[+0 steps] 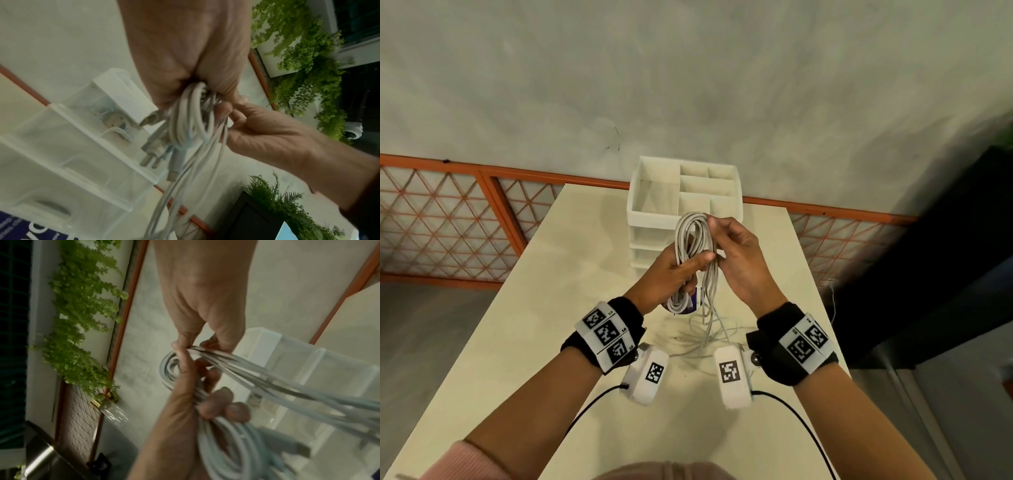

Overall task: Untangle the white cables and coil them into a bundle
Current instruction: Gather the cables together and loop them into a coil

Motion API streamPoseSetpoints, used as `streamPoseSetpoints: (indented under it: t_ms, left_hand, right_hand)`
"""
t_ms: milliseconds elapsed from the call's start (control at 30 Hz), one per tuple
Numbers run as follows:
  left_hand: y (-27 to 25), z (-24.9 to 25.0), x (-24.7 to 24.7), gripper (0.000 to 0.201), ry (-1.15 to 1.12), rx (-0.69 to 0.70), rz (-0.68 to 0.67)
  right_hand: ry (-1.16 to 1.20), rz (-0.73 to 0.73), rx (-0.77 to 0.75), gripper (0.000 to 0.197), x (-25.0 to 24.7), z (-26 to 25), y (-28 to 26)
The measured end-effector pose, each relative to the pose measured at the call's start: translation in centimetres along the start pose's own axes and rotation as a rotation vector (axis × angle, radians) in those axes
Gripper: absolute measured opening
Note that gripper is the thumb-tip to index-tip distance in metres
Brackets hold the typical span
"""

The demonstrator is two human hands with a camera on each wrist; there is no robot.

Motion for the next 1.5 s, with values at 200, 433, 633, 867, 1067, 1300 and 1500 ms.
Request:
streamPoseSetpoints:
  t_ms: [200,433,633,867,1067,1300,1500]
  left_hand:
    - [0.2,-0.7,-0.2,0.033,0.024,0.019,0.022]
    - [0.6,0.6,-0.2,0.036,-0.150,0.038,0.034]
    - [1.3,1.0,-2.7,0.031,-0.217,0.036,0.150]
    - [1.6,-0.6,-3.9,0.037,-0.038,0.075,0.438]
    - [2.3,-1.1,-3.8,0.040,-0.146,0.121,0.720]
    - [2.8,-0.8,-2.9,0.032,-0.536,-0.036,0.661]
    - [3.1,-0.3,-2.9,0.029,-0.694,-0.039,0.770]
  right_hand:
    - [-0.144,0.008,0.049,0.009,0.4,-1.0,0.1]
    - [-0.286,-0.171,0.122,0.058,1.4,0.3,-0.5]
    - [-0.551,-0.513,0.101,0.058,0.1,0.9,-1.2]
    - [-0.657,-0.376,-0.016,0.018,-0.6,0.5,-0.5]
    - [-0.720,-0.512,-0.068,0.042,2.4,1.0,-2.2]
    - [-0.727,-0.659,0.017,0.044,2.1,1.8,-2.4]
    - [-0.770,-0.813,0.025,0.053,1.0,2.3,-3.1]
Point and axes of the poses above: each hand's wrist, its own y-axis towards the middle knuckle, its own x-axis out of the palm, z = x × y, the point moved 2 cm from there along y, towards the middle knuckle, and after that the axes turned 8 degrees about -y, right-handed, at the moved point
